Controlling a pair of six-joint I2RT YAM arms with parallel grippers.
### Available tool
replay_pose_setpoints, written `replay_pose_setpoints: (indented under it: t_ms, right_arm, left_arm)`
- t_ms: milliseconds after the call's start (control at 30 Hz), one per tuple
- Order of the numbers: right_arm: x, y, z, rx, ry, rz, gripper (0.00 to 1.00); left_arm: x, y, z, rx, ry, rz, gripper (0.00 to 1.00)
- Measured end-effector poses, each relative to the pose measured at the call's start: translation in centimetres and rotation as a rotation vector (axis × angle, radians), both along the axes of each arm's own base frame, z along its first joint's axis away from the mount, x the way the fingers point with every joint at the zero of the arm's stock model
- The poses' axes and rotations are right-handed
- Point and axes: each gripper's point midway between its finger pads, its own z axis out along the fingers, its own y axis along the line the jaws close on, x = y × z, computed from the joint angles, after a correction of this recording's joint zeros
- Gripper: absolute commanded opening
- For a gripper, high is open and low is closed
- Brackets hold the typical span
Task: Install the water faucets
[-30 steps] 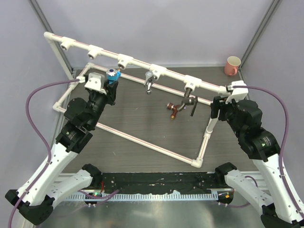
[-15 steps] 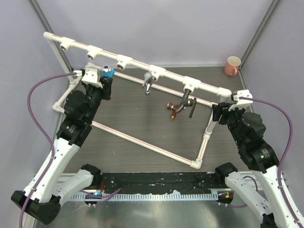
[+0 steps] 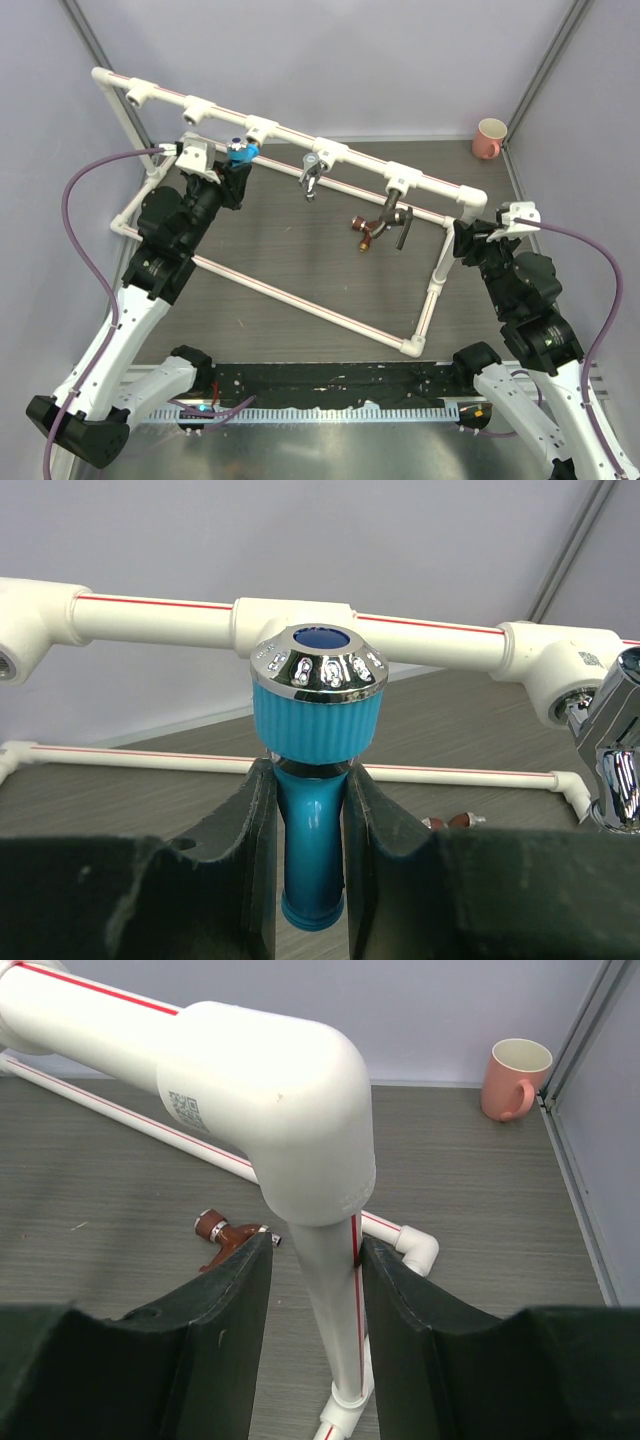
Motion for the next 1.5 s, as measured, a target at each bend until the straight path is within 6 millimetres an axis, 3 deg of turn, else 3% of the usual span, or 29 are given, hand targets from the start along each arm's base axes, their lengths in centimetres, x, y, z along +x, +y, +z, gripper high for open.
replay_pose_setpoints:
  t_ms: [633, 1500]
  right_arm:
    - [-0.1, -0.2, 0.0, 0.004, -0.015, -0.017, 0.39]
    - [-0.1, -0.2, -0.1, -0.007, -0.018, -0.017, 0.3]
  left_arm:
    - [0.5, 0.8, 0.8, -0.025, -0.032, 0.044, 0.0]
    - [1.0, 1.0, -0.5, -0.19, -0.148, -0.009, 0.0]
